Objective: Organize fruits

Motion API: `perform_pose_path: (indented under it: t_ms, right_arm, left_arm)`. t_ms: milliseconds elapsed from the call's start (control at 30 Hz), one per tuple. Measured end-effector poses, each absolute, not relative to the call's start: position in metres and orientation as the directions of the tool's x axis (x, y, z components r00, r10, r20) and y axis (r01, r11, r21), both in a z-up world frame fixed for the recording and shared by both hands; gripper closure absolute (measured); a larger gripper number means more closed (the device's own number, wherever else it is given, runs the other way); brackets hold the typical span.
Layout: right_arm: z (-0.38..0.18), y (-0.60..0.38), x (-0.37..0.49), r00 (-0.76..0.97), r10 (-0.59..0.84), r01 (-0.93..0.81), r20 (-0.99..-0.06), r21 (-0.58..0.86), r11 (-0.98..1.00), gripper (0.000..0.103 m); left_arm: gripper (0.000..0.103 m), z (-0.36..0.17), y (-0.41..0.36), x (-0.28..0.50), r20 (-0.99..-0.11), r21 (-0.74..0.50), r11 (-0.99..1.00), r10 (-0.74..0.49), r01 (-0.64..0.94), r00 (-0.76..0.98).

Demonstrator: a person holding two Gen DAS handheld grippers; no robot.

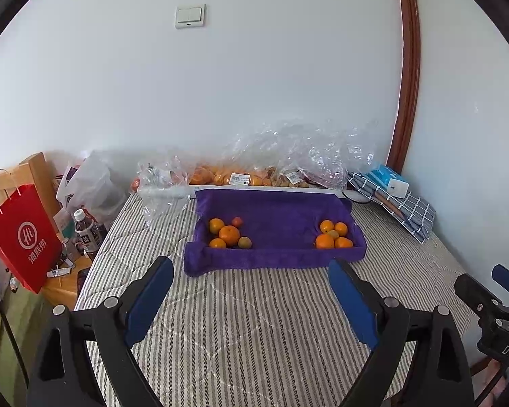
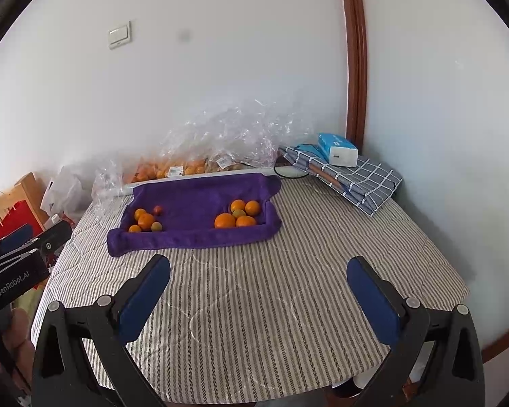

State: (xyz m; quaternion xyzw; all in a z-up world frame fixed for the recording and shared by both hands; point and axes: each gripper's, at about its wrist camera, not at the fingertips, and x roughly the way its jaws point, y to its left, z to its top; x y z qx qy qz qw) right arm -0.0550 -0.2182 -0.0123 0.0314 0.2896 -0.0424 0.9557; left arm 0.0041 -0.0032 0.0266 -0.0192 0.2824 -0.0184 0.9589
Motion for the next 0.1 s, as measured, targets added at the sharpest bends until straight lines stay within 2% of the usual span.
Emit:
perform_pose_path:
  t_ms: [100]
  right_arm:
    - [-0.0113,-0.2165,-0.0526,0.829,-0.070,0.100,-0.554,0.024,0.995,0.001]
  left_arm:
    - [0.009,0.0269,-0.0022,0.0052,-0.539,-0.046,0.999,-0.043,0.022,0.841]
